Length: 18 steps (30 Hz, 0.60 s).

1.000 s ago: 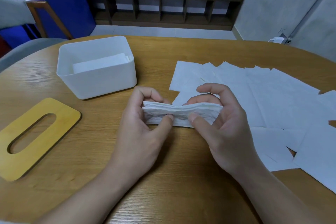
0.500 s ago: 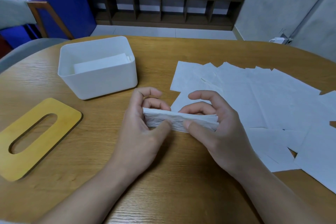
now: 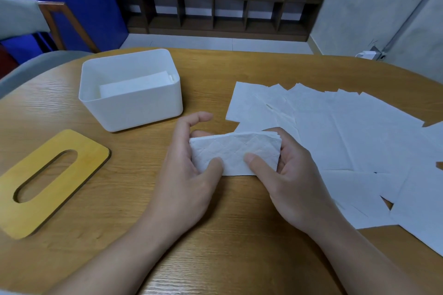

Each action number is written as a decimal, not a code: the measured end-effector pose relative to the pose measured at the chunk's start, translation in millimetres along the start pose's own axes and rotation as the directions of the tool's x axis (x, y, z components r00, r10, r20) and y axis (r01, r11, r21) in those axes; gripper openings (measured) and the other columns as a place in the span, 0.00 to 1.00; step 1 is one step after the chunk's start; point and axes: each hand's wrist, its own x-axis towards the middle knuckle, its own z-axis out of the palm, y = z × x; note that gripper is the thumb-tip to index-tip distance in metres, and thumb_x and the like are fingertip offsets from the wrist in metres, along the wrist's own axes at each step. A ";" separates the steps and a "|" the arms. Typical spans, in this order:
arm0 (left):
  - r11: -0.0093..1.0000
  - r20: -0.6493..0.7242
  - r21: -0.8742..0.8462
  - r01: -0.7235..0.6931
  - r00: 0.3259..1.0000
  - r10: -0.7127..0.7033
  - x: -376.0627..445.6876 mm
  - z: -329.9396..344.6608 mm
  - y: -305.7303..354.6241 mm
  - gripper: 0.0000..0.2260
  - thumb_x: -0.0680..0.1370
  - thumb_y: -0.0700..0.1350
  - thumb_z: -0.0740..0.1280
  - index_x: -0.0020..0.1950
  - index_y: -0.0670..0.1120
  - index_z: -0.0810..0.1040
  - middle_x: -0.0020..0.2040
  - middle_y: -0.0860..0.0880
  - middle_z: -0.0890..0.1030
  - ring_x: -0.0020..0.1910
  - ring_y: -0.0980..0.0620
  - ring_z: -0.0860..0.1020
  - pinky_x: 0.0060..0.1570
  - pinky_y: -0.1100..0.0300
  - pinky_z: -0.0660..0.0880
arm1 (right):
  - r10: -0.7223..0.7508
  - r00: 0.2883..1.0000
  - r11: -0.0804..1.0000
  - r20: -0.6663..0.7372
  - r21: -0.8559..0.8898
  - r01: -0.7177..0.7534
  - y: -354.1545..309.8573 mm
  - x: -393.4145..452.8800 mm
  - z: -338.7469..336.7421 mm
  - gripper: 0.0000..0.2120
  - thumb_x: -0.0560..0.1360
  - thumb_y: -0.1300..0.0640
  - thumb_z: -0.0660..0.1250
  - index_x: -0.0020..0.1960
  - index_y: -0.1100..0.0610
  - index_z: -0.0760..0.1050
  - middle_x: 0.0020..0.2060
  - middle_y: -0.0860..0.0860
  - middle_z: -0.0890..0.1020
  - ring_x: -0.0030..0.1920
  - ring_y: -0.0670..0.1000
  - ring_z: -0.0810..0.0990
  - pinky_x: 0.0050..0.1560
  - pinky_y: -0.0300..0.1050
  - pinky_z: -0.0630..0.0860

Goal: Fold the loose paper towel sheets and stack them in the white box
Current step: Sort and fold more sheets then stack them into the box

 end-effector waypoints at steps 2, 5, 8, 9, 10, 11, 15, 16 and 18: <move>1.000 -0.002 0.017 -0.026 1.000 0.026 -0.8 -0.6 1.8 0.34 0.78 0.30 0.71 0.75 0.60 0.70 0.52 0.51 0.84 0.48 0.47 0.82 0.51 0.45 0.79 | -0.004 1.000 1.000 0.017 -0.014 0.005 0.3 0.1 0.9 0.10 0.84 0.51 0.71 0.64 0.43 0.76 0.53 0.41 0.86 0.55 0.42 0.85 0.50 0.39 0.84; 0.998 -0.018 0.062 -0.013 1.000 0.015 1.0 -3.2 2.3 0.38 0.78 0.28 0.70 0.78 0.62 0.67 0.53 0.50 0.83 0.49 0.46 0.83 0.51 0.45 0.81 | -0.014 1.000 0.998 0.018 -0.055 0.015 1.8 0.0 1.0 0.08 0.85 0.50 0.70 0.63 0.43 0.75 0.51 0.42 0.84 0.53 0.43 0.84 0.46 0.38 0.83; 0.982 -0.027 0.187 0.013 1.000 -0.008 -0.9 -4.5 2.8 0.38 0.79 0.35 0.73 0.80 0.65 0.63 0.51 0.52 0.82 0.45 0.51 0.83 0.47 0.53 0.81 | -0.017 0.999 0.999 -0.041 -0.041 0.015 3.3 0.6 0.3 0.05 0.85 0.50 0.71 0.60 0.46 0.76 0.47 0.47 0.85 0.48 0.47 0.85 0.42 0.45 0.82; 0.975 -0.021 0.224 0.008 1.000 -0.003 -2.7 -4.0 4.5 0.38 0.81 0.39 0.74 0.81 0.65 0.61 0.50 0.54 0.83 0.45 0.52 0.84 0.46 0.57 0.81 | -0.015 0.997 1.000 -0.070 -0.010 0.015 3.2 0.9 -0.5 0.05 0.85 0.51 0.71 0.59 0.48 0.77 0.46 0.48 0.85 0.47 0.48 0.85 0.42 0.48 0.82; 0.973 -0.011 0.230 -0.002 1.000 0.005 -4.6 -3.4 6.8 0.36 0.82 0.42 0.74 0.82 0.64 0.59 0.51 0.55 0.85 0.47 0.53 0.85 0.47 0.60 0.81 | -0.011 0.995 0.999 -0.097 0.035 0.014 2.3 1.0 -1.6 0.05 0.84 0.53 0.72 0.58 0.49 0.78 0.47 0.48 0.86 0.47 0.48 0.86 0.43 0.49 0.83; 0.976 -0.002 0.216 -0.011 1.000 0.012 -5.1 -3.1 7.9 0.35 0.84 0.44 0.73 0.83 0.63 0.58 0.52 0.55 0.87 0.48 0.53 0.86 0.48 0.59 0.81 | 0.000 0.993 0.996 -0.114 0.090 0.011 0.9 1.1 -2.9 0.05 0.84 0.55 0.72 0.59 0.50 0.79 0.48 0.47 0.88 0.48 0.48 0.88 0.45 0.50 0.84; 0.986 -0.012 0.165 -0.005 1.000 0.007 0.9 -5.3 9.4 0.29 0.87 0.43 0.68 0.83 0.61 0.60 0.46 0.53 0.87 0.37 0.56 0.82 0.41 0.57 0.80 | 0.032 0.995 0.975 -0.099 0.222 -0.009 -4.4 1.2 -5.1 0.10 0.85 0.59 0.72 0.65 0.50 0.80 0.55 0.44 0.90 0.53 0.50 0.90 0.53 0.53 0.87; 0.990 -0.008 0.138 -0.003 1.000 0.004 2.5 -5.9 9.5 0.28 0.87 0.41 0.68 0.82 0.60 0.62 0.46 0.53 0.86 0.35 0.57 0.81 0.38 0.58 0.79 | 0.038 0.995 0.976 -0.096 0.216 -0.017 -4.8 1.6 -4.6 0.11 0.85 0.59 0.72 0.66 0.49 0.79 0.56 0.44 0.89 0.50 0.52 0.91 0.51 0.56 0.88; 0.993 -0.005 0.117 -0.007 1.000 0.008 4.4 -7.9 8.8 0.27 0.87 0.40 0.68 0.81 0.60 0.64 0.44 0.54 0.85 0.35 0.57 0.80 0.37 0.59 0.78 | 0.058 0.993 0.977 -0.098 0.211 -0.036 -5.1 2.6 -3.6 0.13 0.84 0.57 0.72 0.67 0.49 0.78 0.56 0.46 0.89 0.41 0.55 0.90 0.45 0.55 0.88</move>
